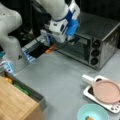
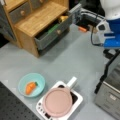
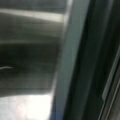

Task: Open the microwave oven door. Pull out the microwave oven tray. Pick up the bowl. Place the bowl on the microwave tray.

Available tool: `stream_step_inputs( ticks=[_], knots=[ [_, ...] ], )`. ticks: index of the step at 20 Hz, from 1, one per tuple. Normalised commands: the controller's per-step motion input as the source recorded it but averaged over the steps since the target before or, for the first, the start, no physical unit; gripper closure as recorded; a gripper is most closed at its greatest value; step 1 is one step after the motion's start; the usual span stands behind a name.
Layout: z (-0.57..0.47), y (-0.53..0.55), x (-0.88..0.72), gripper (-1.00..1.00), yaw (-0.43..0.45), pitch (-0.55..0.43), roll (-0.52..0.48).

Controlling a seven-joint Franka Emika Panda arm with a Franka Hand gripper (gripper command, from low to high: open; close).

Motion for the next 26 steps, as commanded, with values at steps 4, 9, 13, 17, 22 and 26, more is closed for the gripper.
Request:
stream_step_inputs(
  ticks=[4,9,13,17,22,26],
  knots=[
    [-0.22,-0.29,-0.17,-1.00,0.063,-0.096,0.237],
    [-0.20,-0.13,-0.10,-1.00,0.053,-0.075,0.211],
    [-0.27,-0.29,0.06,-1.00,0.122,-0.065,0.251],
    [-0.34,-0.47,0.21,-1.00,0.134,-0.063,0.258],
    [-0.30,-0.46,0.27,-1.00,0.148,-0.051,0.251],
    [-0.08,-0.25,0.26,-1.00,0.157,-0.022,0.210]
  ],
)
